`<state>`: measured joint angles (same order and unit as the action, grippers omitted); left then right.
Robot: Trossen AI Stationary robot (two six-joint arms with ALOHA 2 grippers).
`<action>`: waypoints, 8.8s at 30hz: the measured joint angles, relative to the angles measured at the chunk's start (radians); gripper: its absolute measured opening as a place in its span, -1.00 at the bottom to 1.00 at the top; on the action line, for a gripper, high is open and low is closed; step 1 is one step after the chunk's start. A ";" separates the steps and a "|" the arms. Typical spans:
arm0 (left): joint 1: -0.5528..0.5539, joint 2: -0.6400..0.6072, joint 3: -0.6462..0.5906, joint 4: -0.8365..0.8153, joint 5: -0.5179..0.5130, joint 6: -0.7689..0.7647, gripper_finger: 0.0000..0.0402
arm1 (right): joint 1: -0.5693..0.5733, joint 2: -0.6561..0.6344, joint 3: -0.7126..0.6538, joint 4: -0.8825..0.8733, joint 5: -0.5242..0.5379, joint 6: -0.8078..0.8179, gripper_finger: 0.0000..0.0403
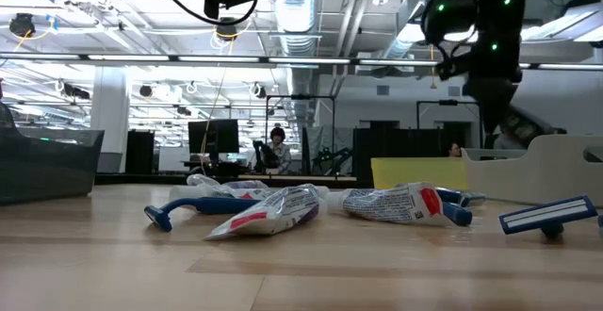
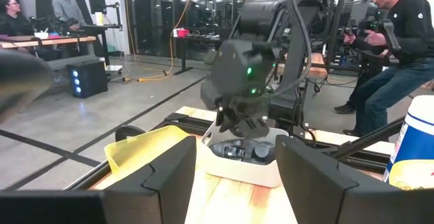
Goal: Pick & Place Travel size toiletries
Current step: Put the gray deodorant bottle into the white bin, then put the white toothpaste into the black bin
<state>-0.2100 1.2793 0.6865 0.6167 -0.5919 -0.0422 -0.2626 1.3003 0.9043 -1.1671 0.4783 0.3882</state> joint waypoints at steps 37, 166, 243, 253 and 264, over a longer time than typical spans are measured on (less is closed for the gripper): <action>-0.002 -0.172 0.002 -0.640 0.130 -0.350 0.14 | 0.118 -0.285 0.181 0.061 0.014 0.035 0.37; -0.084 -0.027 0.002 -1.697 0.640 -1.205 -0.41 | 0.681 -0.475 0.154 0.332 -0.006 0.259 0.37; -0.170 0.255 0.075 -0.744 0.335 -0.694 0.15 | 0.682 -0.475 0.154 0.305 -0.011 0.258 0.37; -0.317 0.255 0.087 -0.739 0.047 -0.606 0.15 | 0.682 -0.475 0.154 0.299 -0.012 0.244 0.37; -0.319 0.380 0.129 -0.713 0.065 -0.701 0.15 | 0.682 -0.475 0.154 0.300 -0.056 0.233 0.37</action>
<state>-0.5291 1.6589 0.8157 -0.0966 -0.5272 -0.7430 0.4194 0.8253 1.0588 -0.8673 0.4228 0.6213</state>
